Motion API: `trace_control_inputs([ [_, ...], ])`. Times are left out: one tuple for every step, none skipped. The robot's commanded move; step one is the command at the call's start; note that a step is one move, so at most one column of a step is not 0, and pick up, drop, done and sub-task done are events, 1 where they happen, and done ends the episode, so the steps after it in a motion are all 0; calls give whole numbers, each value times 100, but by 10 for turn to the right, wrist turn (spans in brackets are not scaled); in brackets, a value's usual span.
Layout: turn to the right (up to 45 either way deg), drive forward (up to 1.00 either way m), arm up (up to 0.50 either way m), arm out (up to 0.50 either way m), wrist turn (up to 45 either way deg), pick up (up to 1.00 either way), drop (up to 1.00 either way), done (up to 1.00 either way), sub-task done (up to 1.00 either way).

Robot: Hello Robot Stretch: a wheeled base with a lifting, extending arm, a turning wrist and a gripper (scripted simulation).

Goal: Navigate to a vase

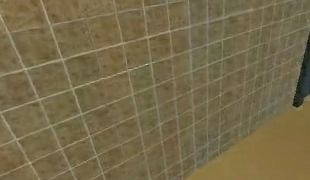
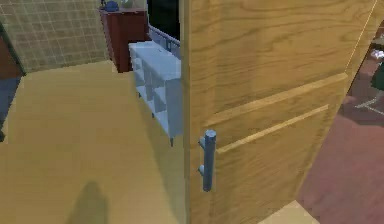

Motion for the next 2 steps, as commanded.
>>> trace_control_inputs([
  [60,0,0,0,0,0,0,0,0],
  [0,45,0,0,0,0,0,0,0],
])
